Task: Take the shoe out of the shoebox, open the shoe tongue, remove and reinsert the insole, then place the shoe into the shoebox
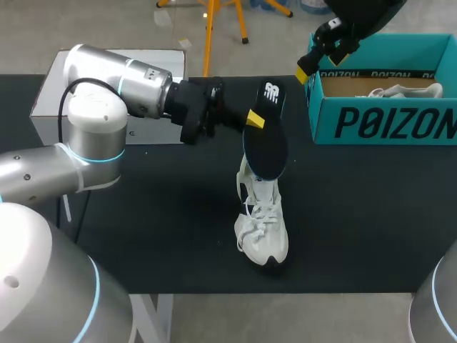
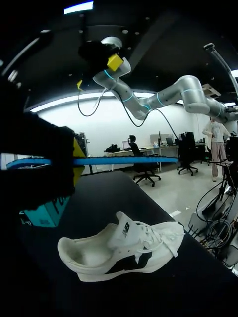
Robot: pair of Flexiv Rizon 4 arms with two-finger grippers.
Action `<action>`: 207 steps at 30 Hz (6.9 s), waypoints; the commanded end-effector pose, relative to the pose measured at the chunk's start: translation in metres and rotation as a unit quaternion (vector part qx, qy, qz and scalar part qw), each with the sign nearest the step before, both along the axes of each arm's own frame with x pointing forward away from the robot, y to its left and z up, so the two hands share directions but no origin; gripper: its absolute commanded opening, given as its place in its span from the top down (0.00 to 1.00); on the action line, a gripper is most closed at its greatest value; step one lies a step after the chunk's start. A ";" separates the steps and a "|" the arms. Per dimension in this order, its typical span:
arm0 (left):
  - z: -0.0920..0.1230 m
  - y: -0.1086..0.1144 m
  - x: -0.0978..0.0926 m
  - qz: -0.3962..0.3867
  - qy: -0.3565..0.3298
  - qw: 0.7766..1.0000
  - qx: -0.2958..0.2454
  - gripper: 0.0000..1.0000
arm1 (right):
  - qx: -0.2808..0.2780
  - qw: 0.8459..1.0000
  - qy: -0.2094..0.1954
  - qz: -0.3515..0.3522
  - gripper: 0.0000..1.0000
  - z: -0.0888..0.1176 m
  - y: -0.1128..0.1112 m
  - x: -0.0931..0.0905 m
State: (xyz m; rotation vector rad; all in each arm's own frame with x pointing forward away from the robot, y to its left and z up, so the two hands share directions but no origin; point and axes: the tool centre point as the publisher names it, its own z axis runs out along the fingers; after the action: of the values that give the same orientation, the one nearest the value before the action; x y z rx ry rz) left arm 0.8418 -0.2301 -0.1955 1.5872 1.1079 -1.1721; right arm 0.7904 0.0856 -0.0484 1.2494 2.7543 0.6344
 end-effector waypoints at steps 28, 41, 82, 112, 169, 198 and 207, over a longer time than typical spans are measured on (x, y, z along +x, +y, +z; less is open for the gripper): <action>0.008 0.003 0.045 0.000 -0.164 0.983 -0.086 1.00 | -0.001 1.000 0.001 -0.001 0.00 0.000 0.001 0.001; 0.008 0.003 0.045 0.000 -0.164 0.983 -0.086 1.00 | 0.073 0.997 0.032 0.005 0.00 -0.017 -0.008 0.006; 0.008 0.003 0.045 0.000 -0.164 0.983 -0.086 1.00 | 0.364 0.929 0.067 0.013 0.00 -0.147 0.034 0.045; 0.008 0.003 0.045 0.000 -0.164 0.983 -0.086 1.00 | 0.402 0.913 0.062 0.022 0.71 -0.150 0.055 0.069; 0.023 0.092 -0.051 0.032 0.058 0.998 -0.001 0.00 | 0.390 0.919 0.055 0.005 1.00 -0.141 0.061 0.075; 0.014 0.146 -0.096 0.140 0.305 0.912 0.234 0.00 | 0.390 0.919 0.055 0.005 1.00 -0.141 0.061 0.075; -0.008 0.163 -0.121 0.212 0.407 0.842 0.282 0.00 | 0.390 0.919 0.055 0.005 1.00 -0.141 0.061 0.075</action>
State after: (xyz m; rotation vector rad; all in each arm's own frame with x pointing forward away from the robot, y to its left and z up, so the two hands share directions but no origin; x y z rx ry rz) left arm 0.7329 -0.0737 -0.2059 1.3637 2.0651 -1.3695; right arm 0.8664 0.1455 -0.1895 1.3830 2.6557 1.8407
